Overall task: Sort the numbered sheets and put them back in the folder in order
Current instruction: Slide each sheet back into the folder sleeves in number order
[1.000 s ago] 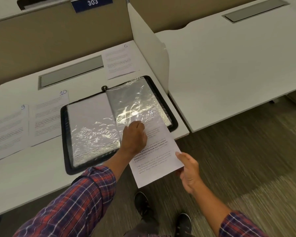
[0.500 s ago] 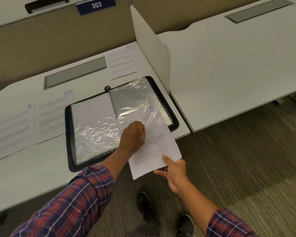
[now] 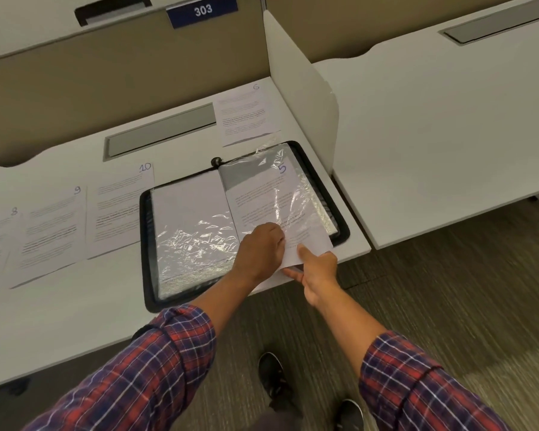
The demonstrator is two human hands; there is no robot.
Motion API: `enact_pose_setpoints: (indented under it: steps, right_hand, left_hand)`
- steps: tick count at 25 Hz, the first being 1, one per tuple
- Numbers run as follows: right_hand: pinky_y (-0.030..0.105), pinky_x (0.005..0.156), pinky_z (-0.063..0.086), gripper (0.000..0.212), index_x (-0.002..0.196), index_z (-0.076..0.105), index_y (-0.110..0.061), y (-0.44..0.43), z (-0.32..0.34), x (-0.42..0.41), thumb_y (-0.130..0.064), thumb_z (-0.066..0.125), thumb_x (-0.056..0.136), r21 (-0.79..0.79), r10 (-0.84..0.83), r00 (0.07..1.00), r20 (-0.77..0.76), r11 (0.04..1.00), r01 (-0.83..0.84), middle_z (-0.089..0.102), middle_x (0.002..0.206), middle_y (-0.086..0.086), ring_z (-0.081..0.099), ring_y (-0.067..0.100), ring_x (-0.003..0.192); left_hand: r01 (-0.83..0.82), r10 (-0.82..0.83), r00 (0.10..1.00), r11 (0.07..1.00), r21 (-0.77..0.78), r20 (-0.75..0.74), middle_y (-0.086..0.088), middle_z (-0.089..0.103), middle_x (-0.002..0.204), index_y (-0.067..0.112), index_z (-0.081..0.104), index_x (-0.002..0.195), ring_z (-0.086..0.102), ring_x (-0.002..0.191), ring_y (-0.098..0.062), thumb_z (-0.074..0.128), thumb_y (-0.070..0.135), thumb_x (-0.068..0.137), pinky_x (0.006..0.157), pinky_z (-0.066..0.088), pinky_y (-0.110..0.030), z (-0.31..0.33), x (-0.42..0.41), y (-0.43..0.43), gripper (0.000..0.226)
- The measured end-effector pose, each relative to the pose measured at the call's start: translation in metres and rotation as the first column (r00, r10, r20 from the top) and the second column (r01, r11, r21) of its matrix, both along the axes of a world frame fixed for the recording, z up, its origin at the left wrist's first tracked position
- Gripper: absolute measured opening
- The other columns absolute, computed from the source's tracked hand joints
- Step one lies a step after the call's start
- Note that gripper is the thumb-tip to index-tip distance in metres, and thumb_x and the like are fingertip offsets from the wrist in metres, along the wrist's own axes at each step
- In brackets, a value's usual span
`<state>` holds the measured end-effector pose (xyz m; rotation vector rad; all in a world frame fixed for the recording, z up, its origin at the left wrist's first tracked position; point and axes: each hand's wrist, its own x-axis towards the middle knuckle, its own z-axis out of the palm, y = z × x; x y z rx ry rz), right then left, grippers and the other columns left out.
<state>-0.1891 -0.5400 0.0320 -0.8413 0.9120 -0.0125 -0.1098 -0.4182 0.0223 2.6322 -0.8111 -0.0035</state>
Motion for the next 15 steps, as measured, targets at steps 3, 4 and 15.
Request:
enact_pose_setpoints:
  steps: [3, 4, 15]
  right_hand:
    - [0.043, 0.073, 0.066, 0.026, 0.124, 0.065, -0.019, 0.009, -0.004, -0.01, -0.009, 0.067, 0.1, -0.017, 0.018, 1.0, -0.01, 1.0, -0.018, 0.073, 0.113, 0.008, 0.075, 0.026, 0.099]
    - [0.042, 0.075, 0.066, 0.02, 0.119, 0.067, -0.017, 0.014, -0.007, -0.017, -0.009, 0.066, 0.101, -0.038, 0.036, 0.999, -0.032, 0.999, -0.037, 0.074, 0.109, 0.008, 0.077, 0.025, 0.095]
    - [0.043, 0.074, 0.067, 0.011, 0.09, 0.072, -0.002, 0.032, -0.013, 0.033, -0.004, 0.064, 0.098, -0.157, 0.034, 0.994, -0.104, 0.986, -0.05, 0.078, 0.092, 0.017, 0.078, 0.028, 0.086]
  left_hand:
    - [-0.002, 0.002, 1.0, 1.0, -0.009, -0.009, -0.005, 0.07, 0.11, 0.009, 0.073, 0.104, 0.064, 0.098, -0.021, 0.061, 0.024, 0.101, 0.079, 0.059, -0.042, -0.001, 0.002, 0.003, 0.019]
    - [-0.001, 0.001, 1.0, 1.0, -0.011, -0.014, -0.005, 0.07, 0.11, 0.009, 0.073, 0.104, 0.064, 0.098, -0.021, 0.062, 0.023, 0.101, 0.079, 0.059, -0.043, -0.002, 0.001, 0.004, 0.019]
    - [-0.024, 0.02, 0.998, 0.998, -0.054, -0.067, 0.0, 0.067, 0.1, 0.012, 0.071, 0.094, 0.06, 0.09, -0.016, 0.058, 0.022, 0.101, 0.078, 0.056, -0.042, 0.009, 0.004, 0.008, 0.017]
